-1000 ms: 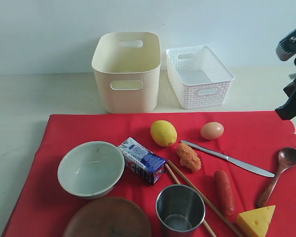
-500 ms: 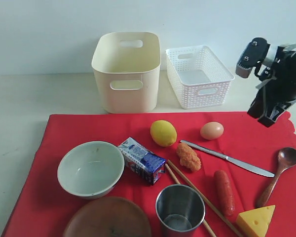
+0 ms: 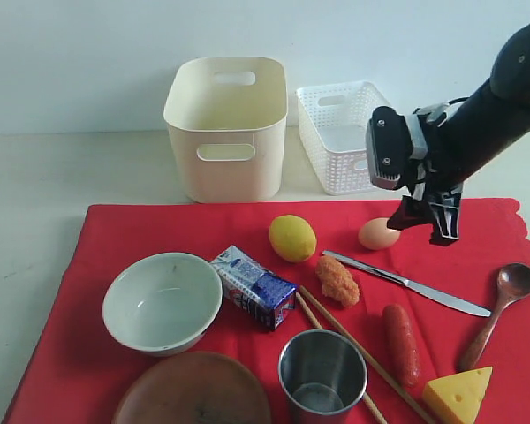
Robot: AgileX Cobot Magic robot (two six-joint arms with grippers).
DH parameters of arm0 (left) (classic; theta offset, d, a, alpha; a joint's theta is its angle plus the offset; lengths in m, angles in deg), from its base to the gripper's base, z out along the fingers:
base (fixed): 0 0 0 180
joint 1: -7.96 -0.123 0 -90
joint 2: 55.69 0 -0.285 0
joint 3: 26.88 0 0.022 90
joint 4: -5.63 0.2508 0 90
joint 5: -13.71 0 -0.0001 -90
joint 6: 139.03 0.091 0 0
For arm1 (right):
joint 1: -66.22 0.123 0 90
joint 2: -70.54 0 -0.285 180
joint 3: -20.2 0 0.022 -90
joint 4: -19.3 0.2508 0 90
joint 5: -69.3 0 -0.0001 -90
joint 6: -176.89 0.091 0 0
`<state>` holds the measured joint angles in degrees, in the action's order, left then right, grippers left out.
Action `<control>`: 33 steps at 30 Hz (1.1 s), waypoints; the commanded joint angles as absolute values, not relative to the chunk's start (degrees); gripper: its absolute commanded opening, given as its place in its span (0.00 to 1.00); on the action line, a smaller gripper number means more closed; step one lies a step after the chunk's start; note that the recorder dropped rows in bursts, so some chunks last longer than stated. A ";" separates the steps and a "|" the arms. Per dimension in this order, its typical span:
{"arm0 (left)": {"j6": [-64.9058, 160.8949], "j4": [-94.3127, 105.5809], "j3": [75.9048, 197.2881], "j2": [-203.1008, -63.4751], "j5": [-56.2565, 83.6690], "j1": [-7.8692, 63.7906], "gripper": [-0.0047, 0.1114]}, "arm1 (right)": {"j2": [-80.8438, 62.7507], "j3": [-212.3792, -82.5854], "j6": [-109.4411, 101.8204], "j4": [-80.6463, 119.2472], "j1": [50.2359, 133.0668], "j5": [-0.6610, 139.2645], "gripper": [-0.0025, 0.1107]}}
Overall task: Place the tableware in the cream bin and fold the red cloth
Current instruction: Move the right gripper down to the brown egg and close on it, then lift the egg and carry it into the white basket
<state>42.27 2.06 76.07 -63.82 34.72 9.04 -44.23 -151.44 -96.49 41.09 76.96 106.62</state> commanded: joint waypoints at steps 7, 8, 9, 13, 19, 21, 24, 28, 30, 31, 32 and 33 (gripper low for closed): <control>42.21 2.12 75.90 -63.48 33.89 8.90 0.04 | -52.14 -160.28 -83.83 30.89 79.19 114.19 0.56; 42.21 2.12 75.90 -63.48 33.89 8.90 0.04 | -53.01 -160.89 -83.83 30.89 79.19 114.45 0.56; 42.21 2.12 75.90 -63.48 33.89 8.90 0.04 | -53.88 -161.44 -83.83 30.89 79.19 114.94 0.56; 42.21 2.12 75.90 -63.48 33.89 8.90 0.04 | -56.16 -162.76 -83.83 30.48 79.19 115.06 0.56; 42.21 2.12 75.90 -63.48 33.89 8.90 0.04 | -58.83 -163.99 -83.83 30.21 79.19 114.85 0.56; 42.21 2.12 75.90 -63.48 33.89 8.90 0.04 | -59.50 -164.28 -83.73 29.87 79.19 114.85 0.55; 42.21 2.12 75.90 -63.48 33.89 8.90 0.04 | -60.57 -164.28 -83.73 29.87 79.19 114.37 0.51; 42.21 2.12 75.90 -63.48 33.89 8.90 0.04 | -61.41 -164.28 -83.73 29.78 79.19 113.70 0.26; 42.21 2.12 75.90 -63.48 33.89 8.90 0.04 | -61.15 -164.28 -83.73 29.78 79.19 113.32 0.11; 42.21 2.12 75.90 -63.48 33.89 8.90 0.04 | -60.78 -164.28 -83.08 29.89 79.19 113.32 0.05; 42.21 2.12 75.90 -63.48 33.89 8.90 0.04 | -60.27 -164.28 -81.94 29.89 79.19 113.02 0.04; 42.21 2.12 75.90 -63.48 33.89 8.90 0.04 | -59.81 -164.28 -80.95 29.89 79.19 112.77 0.04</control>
